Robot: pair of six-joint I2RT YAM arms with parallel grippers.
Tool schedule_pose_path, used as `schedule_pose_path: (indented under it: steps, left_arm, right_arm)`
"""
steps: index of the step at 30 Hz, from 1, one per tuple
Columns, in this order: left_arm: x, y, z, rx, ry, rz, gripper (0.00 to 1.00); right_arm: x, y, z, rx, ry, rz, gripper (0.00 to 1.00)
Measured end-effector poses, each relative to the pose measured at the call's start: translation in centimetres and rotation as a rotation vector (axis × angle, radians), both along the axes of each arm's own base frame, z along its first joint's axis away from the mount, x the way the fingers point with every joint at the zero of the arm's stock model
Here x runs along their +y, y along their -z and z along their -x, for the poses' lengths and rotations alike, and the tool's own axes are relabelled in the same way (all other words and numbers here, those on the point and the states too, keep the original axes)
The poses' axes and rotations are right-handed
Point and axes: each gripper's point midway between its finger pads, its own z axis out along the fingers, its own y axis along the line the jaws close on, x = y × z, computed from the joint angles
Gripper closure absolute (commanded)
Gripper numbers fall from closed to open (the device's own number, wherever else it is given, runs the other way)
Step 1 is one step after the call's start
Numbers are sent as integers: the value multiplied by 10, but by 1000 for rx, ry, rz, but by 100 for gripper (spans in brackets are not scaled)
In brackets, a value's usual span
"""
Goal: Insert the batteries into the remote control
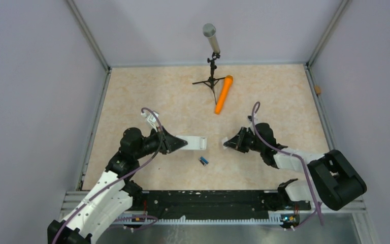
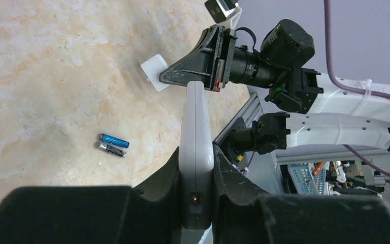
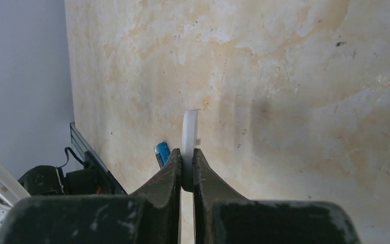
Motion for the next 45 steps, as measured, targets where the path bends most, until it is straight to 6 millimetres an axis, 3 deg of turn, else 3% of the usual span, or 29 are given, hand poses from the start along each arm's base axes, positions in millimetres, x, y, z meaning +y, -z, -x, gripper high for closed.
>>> schedule_pose_path:
  steps: [8, 21, 36, 45]
  left_arm:
    - [-1, 1, 3, 5, 9, 12, 100]
    - [-1, 0, 4, 10, 10, 20, 100]
    - [-1, 0, 3, 13, 7, 32, 100]
    - [-1, -2, 3, 7, 2, 34, 100]
  right_arm:
    - [1, 21, 2, 67, -1, -26, 100]
    - [-3, 37, 6, 96, 6, -29, 99]
    - [-9, 41, 9, 101, 27, -12, 64]
    - [-25, 37, 7, 72, 42, 109, 59]
